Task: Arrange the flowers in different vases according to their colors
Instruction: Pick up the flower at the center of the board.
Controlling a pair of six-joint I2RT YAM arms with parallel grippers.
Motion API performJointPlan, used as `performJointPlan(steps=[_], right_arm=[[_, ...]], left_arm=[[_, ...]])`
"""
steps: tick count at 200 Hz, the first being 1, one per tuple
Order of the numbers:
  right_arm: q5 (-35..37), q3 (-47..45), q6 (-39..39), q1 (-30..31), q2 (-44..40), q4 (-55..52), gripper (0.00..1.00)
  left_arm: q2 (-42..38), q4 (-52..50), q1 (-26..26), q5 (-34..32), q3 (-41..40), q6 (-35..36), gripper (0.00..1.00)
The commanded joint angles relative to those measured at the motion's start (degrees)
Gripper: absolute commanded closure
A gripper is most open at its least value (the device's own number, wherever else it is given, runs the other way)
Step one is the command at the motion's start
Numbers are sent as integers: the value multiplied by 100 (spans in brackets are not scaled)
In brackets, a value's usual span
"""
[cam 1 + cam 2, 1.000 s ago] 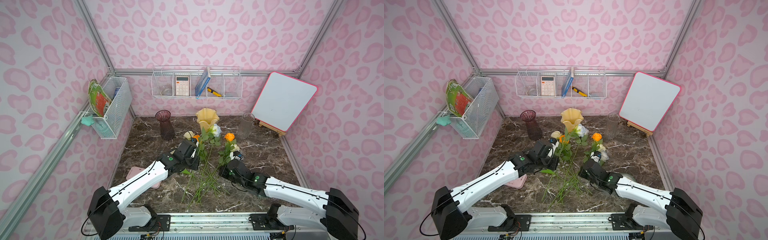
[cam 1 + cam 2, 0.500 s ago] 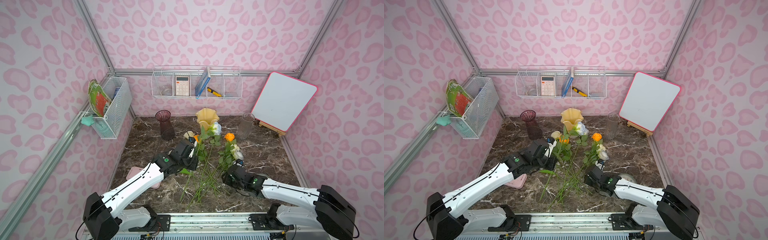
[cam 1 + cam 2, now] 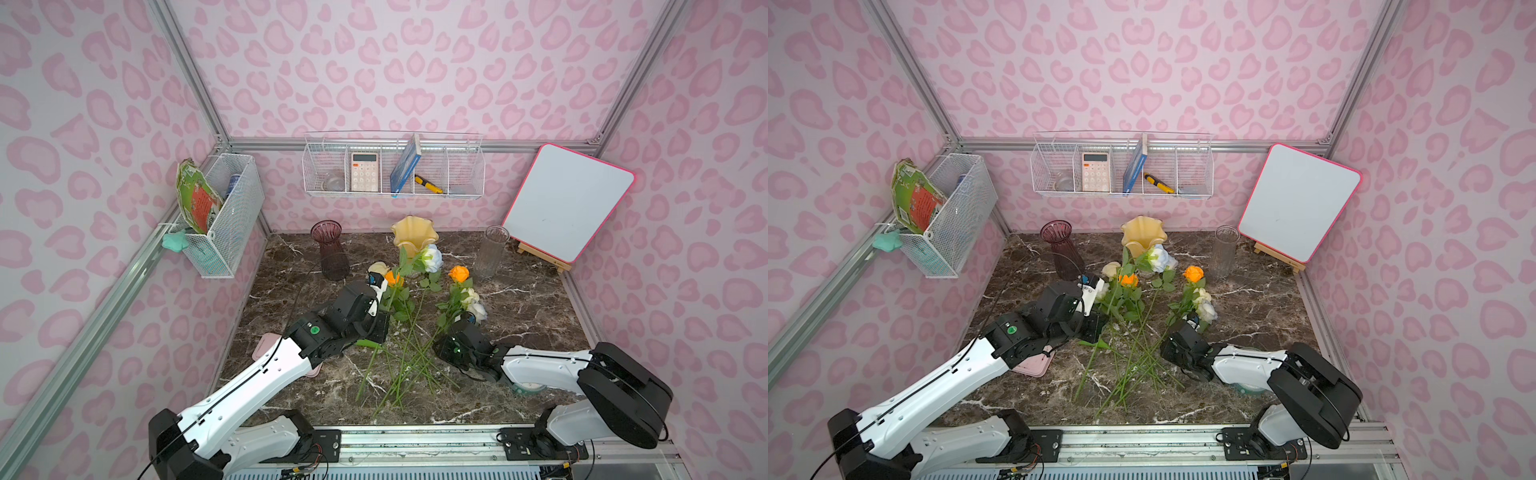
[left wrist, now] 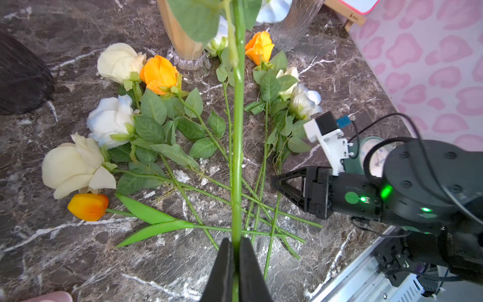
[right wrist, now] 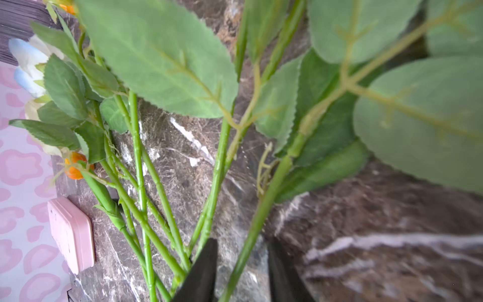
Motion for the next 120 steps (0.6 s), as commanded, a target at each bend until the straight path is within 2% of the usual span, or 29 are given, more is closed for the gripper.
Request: performJointPlan(steps=[1,21,56,120], right_arm=[[-17,59,-112,-66,94,152,80],[77,76,-109,-33,-69,-139,91],[624,183,-263,111,-1016,-1127,100],[1424,1200,-1043,124,-2543,-2658,100]], left_arm=[[-209,82,5,-157,-40,166,100],[-310,105,0,-208,-82,263,100],[-302,259,5,-277,-9,437,100],[-12,1124,8,-936,796,1160,100]])
